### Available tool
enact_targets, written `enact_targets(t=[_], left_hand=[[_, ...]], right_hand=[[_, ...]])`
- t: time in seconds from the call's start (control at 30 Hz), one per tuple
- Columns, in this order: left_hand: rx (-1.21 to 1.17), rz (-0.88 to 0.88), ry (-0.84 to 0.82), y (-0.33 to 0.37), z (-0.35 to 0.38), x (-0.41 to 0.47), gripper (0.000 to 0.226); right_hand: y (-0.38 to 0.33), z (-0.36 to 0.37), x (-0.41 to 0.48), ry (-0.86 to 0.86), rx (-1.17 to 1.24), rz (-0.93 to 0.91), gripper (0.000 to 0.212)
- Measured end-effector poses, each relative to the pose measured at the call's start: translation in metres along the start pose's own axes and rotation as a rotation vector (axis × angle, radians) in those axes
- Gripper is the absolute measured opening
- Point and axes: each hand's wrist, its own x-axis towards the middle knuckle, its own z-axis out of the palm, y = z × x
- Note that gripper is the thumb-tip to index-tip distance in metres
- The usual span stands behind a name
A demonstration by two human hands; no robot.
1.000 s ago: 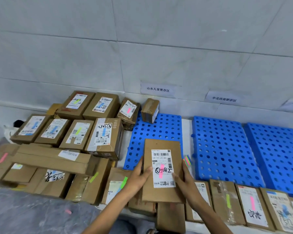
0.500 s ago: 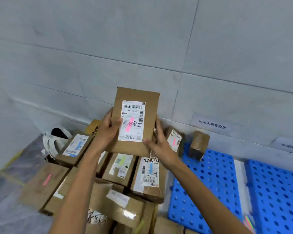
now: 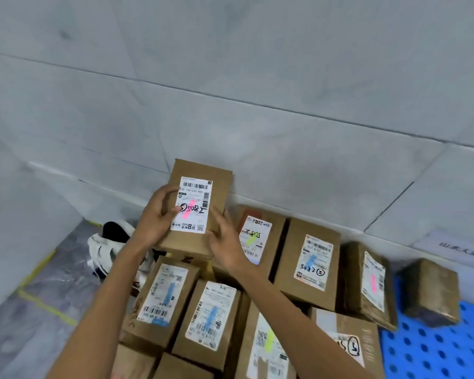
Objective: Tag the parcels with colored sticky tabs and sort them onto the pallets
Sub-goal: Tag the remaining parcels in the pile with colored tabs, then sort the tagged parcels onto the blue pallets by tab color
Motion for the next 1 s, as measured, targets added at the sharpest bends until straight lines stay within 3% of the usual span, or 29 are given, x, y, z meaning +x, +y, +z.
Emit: enact_targets(t=[0.13, 0.23, 0.27, 0.33, 0.37, 0.47, 0.57, 0.8, 0.9, 1.0], left_hand=[[0.077, -0.015, -0.08, -0.049, 0.017, 0.02, 0.032], [0.294, -0.016, -0.227, -0.086, 0.039, 0.015, 0.031], [0.363, -0.035, -0.261, -0.099, 0.048, 0.012, 0.037], [0.449, -0.111, -0.256, -0.125, 0.061, 0.009, 0.071], [0.448, -0.168, -0.24, -0.126, 0.065, 0.008, 0.068], [0.469, -0.145, -0.135, -0.08, 0.077, 0.008, 0.046], [0.386, -0.046, -0.017, -0.016, 0.108, 0.002, 0.038], [0.14, 0.289, -0.261, 0.133, 0.21, -0.073, 0.037], [0.088, 0.266, -0.374, 0.176, 0.26, -0.122, 0.036], [0.07, 0.182, -0.47, 0.212, 0.306, -0.165, 0.036]], right_hand=[[0.031, 0.018, 0.03, -0.068, -0.037, 0.112, 0.061], [0.045, 0.027, 0.035, -0.154, -0.097, 0.214, 0.054], [0.048, 0.028, 0.033, -0.185, -0.115, 0.22, 0.052], [0.044, 0.023, 0.023, -0.211, -0.127, 0.177, 0.048], [0.038, 0.013, 0.013, -0.211, -0.104, 0.143, 0.044], [0.022, -0.032, -0.017, -0.111, 0.029, 0.035, 0.032], [0.032, -0.1, -0.049, 0.091, 0.015, 0.025, 0.028], [0.083, -0.261, -0.192, 0.555, -0.205, 0.167, 0.029], [0.121, -0.312, -0.246, 0.702, -0.273, 0.319, 0.023], [0.143, -0.345, -0.27, 0.669, -0.308, 0.39, 0.02]])
